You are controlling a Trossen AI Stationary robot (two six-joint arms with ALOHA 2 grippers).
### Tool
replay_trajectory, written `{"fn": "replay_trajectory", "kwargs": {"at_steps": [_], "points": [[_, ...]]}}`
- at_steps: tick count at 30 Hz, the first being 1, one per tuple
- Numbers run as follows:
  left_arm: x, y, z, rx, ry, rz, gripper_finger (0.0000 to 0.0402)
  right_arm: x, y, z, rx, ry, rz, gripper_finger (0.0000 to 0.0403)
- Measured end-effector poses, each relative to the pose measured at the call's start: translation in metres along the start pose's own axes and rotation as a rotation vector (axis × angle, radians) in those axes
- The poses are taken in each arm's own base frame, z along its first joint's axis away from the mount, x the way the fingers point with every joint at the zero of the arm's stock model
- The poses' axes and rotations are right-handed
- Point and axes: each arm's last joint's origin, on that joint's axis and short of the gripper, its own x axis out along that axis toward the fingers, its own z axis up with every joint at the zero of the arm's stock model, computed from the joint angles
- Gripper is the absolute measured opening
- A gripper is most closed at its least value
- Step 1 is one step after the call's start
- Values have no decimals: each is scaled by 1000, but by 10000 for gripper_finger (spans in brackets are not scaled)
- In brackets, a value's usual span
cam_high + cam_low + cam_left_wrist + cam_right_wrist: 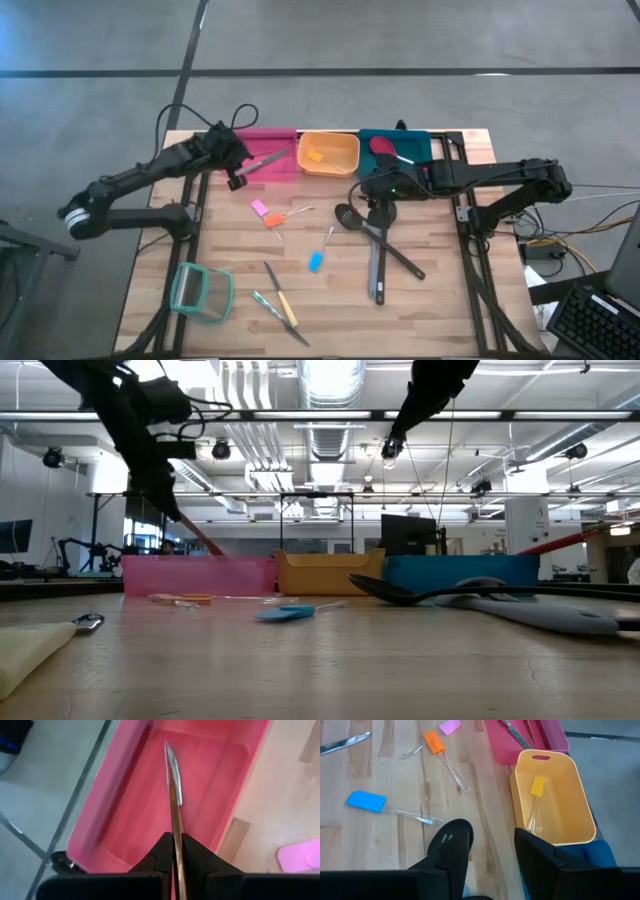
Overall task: Pick & Place Kitchen Items
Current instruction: Put the brown knife into the red bin
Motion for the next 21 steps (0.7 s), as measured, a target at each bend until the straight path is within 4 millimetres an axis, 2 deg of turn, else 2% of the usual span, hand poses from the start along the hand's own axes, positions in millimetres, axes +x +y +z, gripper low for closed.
{"fn": "replay_trajectory", "kwargs": {"at_steps": [8, 21], "points": [[30, 8, 2, -31, 66, -4, 21, 0, 0, 0, -7, 3, -1, 119], [73, 8, -11, -51, 273, -79, 21, 0, -1, -1, -21, 4, -4, 77]]}}
